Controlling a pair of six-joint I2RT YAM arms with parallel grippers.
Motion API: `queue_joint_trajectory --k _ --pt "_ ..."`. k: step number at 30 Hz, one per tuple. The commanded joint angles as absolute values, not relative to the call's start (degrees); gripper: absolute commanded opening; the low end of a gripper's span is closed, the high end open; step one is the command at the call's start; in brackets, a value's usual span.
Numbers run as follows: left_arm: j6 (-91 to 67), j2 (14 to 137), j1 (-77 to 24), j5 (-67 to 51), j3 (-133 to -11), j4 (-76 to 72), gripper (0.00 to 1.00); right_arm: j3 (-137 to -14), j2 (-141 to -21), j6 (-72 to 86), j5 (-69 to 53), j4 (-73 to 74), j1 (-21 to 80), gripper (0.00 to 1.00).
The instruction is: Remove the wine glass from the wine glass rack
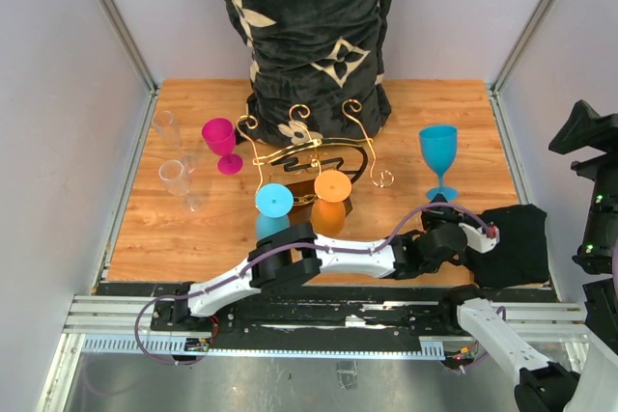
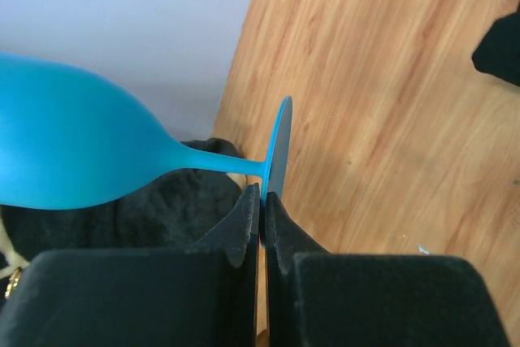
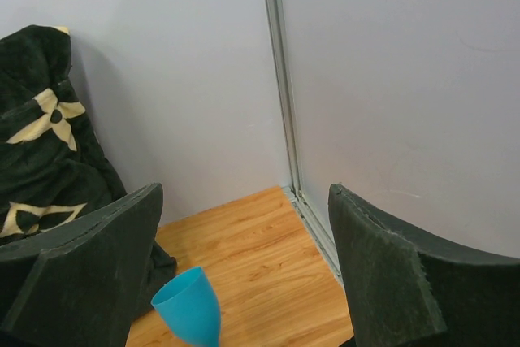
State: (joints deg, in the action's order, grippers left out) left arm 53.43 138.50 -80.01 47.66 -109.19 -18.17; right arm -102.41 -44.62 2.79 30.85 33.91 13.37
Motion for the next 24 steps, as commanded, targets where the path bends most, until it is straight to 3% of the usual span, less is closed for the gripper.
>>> queue_joint_trajectory --k 1,24 --pt "56.9 142.6 -79.1 49.2 -111.4 -24.8 0.01 -102.6 -44.7 4.0 28.1 35.2 12.6 0.83" --pt "56.0 152.0 -71.9 53.2 -107.2 -21.5 0.01 -99.2 -43.9 5.1 24.6 34.0 12.6 0.84"
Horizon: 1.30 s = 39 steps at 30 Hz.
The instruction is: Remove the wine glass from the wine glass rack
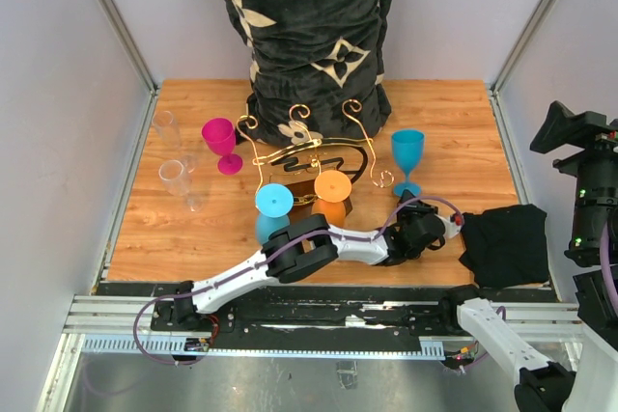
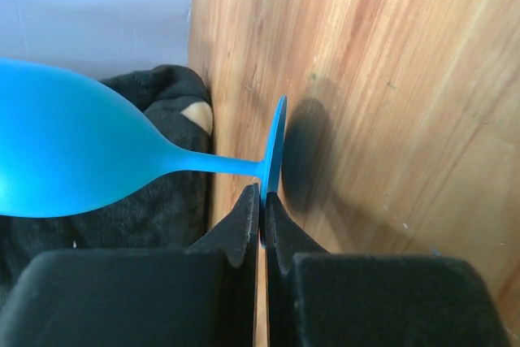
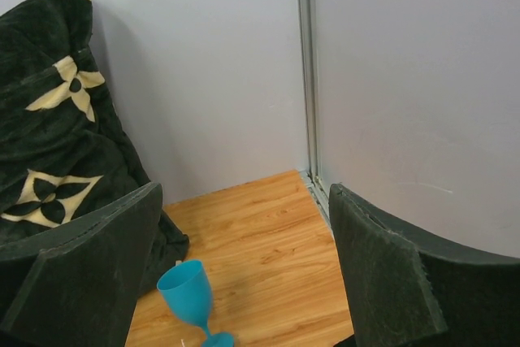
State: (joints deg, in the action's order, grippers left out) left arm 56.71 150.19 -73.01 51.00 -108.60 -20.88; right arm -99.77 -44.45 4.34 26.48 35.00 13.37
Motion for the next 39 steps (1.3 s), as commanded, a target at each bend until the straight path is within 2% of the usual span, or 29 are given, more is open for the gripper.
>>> queue_joint_trajectory --k 1,9,12,18,29,37,39 --pt "55.8 152.3 -71.5 53.5 -107.1 -20.8 0.01 -99.3 -43.9 5.1 24.1 34.0 12.6 0.84" --pt "47.7 151.9 -70.4 50.2 -107.9 -10.0 0.04 -98.7 -43.4 4.9 23.9 33.3 12.6 0.84" --pt "45.4 151.8 -70.4 48.1 -108.5 -7.6 0.12 -98.7 -43.6 4.8 23.9 33.3 12.6 0.84" --pt "43.9 152.8 -70.8 47.4 -109.0 -6.5 0.21 -98.5 -43.7 4.7 23.8 33.1 12.6 0.84" --pt "41.4 151.6 -72.8 44.9 -109.8 -4.0 0.47 -98.6 -43.9 4.8 23.4 33.1 12.6 0.83" --pt "36.6 148.0 -74.5 38.2 -109.5 0.2 0.73 -98.6 -44.3 4.9 23.3 33.1 12.6 0.83" --pt "35.9 147.1 -75.0 37.1 -109.3 1.0 0.77 -98.5 -44.4 4.9 23.3 33.1 12.6 0.83"
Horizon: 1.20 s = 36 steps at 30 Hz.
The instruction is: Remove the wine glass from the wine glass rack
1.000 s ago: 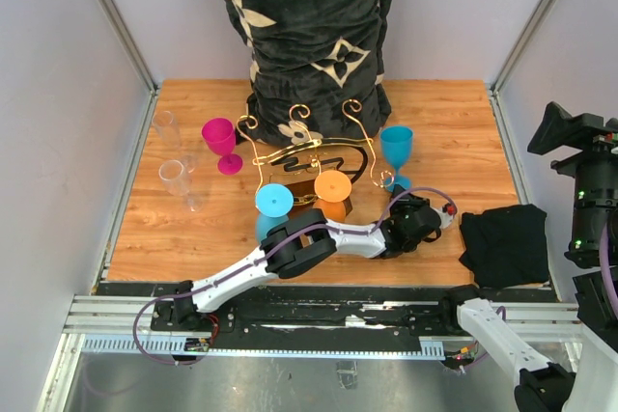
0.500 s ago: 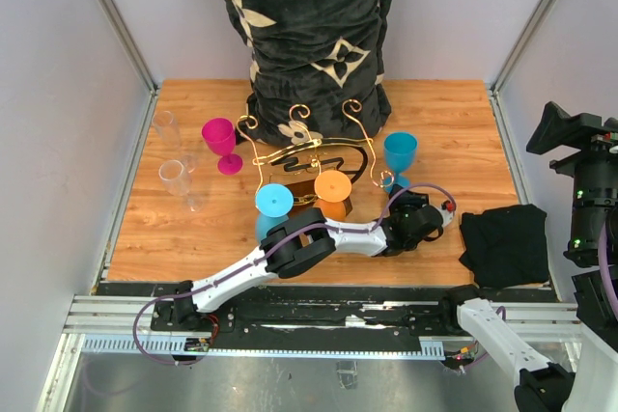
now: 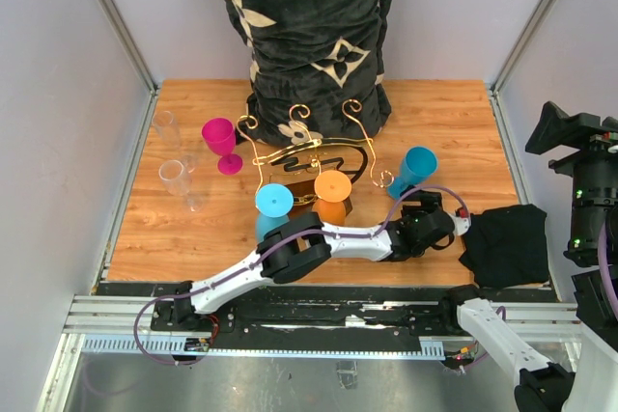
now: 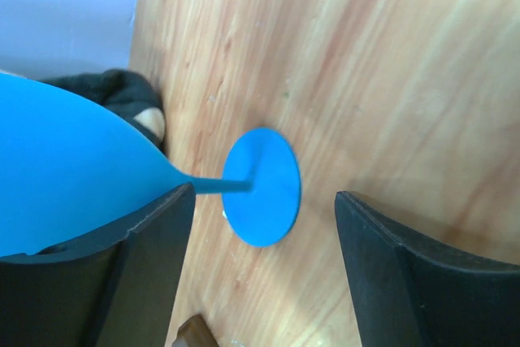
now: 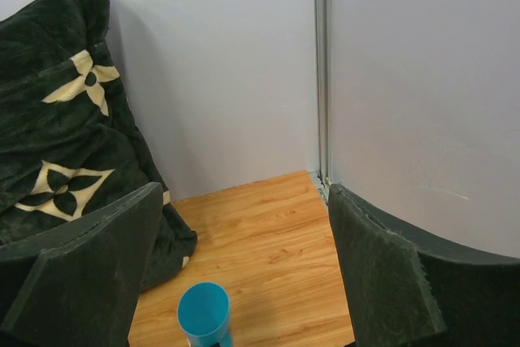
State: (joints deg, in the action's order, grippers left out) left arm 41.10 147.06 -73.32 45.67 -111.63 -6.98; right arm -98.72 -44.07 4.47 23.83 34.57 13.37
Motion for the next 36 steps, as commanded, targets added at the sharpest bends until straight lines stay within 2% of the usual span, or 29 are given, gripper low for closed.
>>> queue_joint_trajectory --k 1,7,11,29,33,36 --pt "35.4 146.7 -75.3 36.8 -109.2 1.4 0.78 -98.4 -44.4 5.0 23.2 33.1 12.6 0.83" --pt "31.5 142.2 -76.7 33.6 -106.7 3.7 0.93 -98.8 -44.8 5.0 23.2 33.3 12.6 0.83" --pt "28.4 139.0 -76.8 32.2 -105.6 5.7 0.99 -99.2 -45.0 5.0 22.9 33.6 12.6 0.83" --pt "12.7 111.8 -82.0 17.5 -105.2 10.8 1.0 -103.1 -50.2 6.3 25.0 38.7 12.6 0.8" --pt "9.3 102.9 -82.0 18.7 -107.2 13.1 1.0 -103.4 -52.2 5.9 29.9 38.8 12.6 0.81" --pt "7.4 95.5 -82.0 23.7 -109.1 15.6 1.0 -104.7 -55.1 8.2 27.2 40.6 12.6 0.81"
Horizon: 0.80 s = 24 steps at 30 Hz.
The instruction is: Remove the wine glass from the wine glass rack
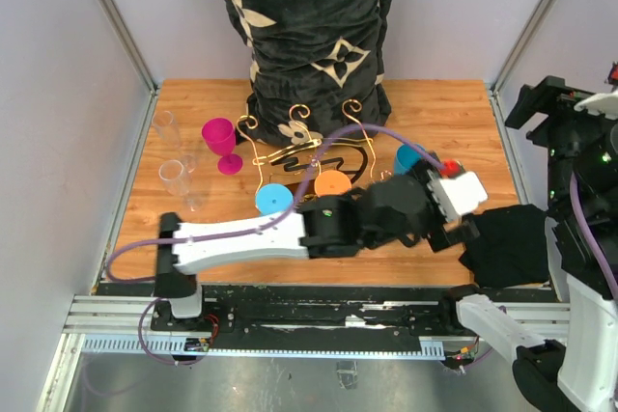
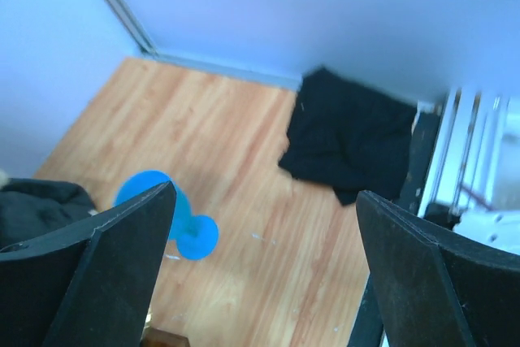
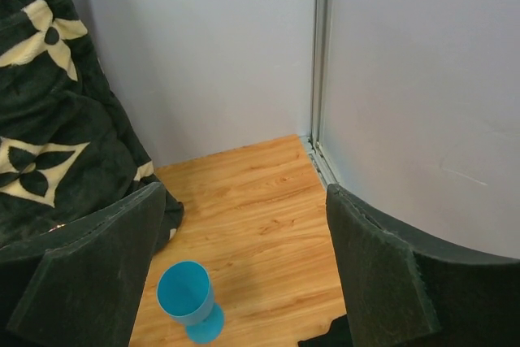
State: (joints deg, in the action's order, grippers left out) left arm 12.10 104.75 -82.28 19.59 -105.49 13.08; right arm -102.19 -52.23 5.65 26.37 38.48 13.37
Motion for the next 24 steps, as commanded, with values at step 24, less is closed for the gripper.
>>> queue_joint_trajectory --k 24 --pt "-15.9 70.3 -68.2 62.2 -111.5 46.2 1.0 -80.5 -66.1 29.2 -26.7 31.9 26.8 0.64"
